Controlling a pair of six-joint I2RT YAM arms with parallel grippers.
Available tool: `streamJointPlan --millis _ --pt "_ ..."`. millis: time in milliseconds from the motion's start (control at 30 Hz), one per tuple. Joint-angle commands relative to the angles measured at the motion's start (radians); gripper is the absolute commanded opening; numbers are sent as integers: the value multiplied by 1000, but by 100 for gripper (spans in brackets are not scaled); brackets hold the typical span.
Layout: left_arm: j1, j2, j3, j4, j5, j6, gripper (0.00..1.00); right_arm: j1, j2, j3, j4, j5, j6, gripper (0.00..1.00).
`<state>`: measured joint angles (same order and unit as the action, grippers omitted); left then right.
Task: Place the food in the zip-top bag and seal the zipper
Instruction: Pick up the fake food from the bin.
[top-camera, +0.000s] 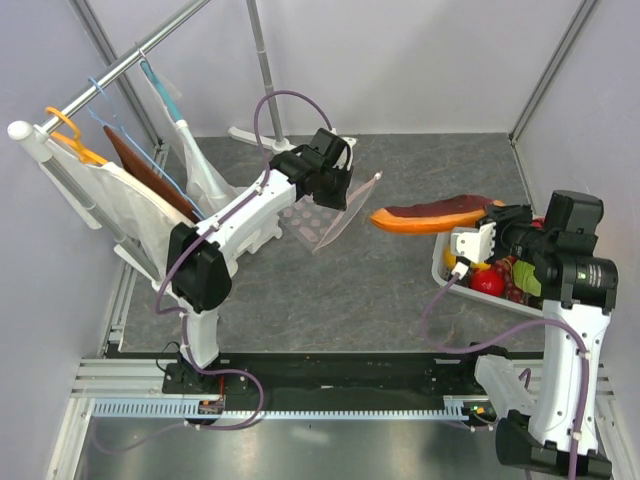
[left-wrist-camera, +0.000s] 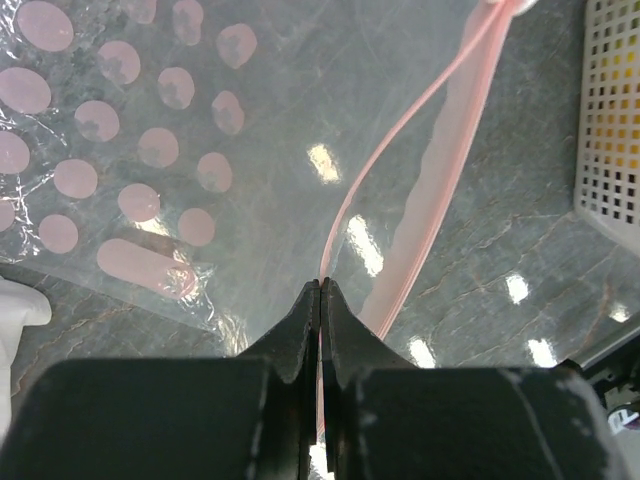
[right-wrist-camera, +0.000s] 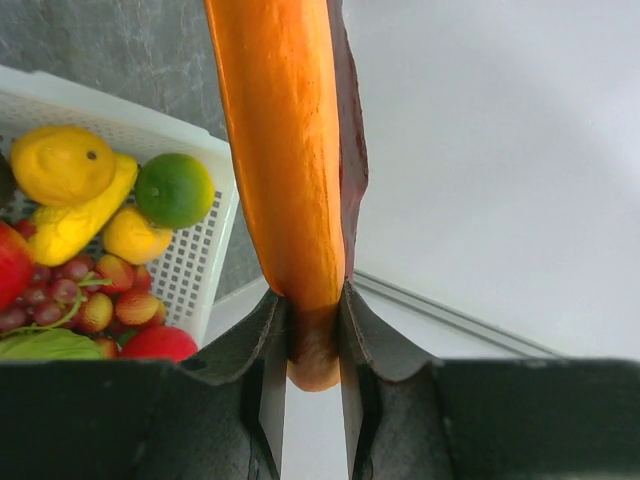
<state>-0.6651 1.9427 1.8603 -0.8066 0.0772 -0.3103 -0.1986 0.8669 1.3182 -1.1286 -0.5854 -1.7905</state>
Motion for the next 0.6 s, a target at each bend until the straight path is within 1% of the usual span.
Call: streamJointPlan --millis 0,33,167,267,400,567 --pt "-1 24 50 -22 -39 56 2 37 73 -22 95 53 -96 0" --pt "-1 25 48 -26 -34 56 2 47 79 -28 149 68 -83 0" --pt "-1 44 68 -51 -22 65 2 102 107 -45 213 124 -87 0" --pt "-1 61 89 -60 -28 79 2 174 118 -62 282 180 -64 0" --pt "-1 70 100 -71 -59 102 2 261 145 -37 297 220 -47 0" --pt "-1 67 109 -72 -103 120 2 326 161 -48 346 285 -69 0"
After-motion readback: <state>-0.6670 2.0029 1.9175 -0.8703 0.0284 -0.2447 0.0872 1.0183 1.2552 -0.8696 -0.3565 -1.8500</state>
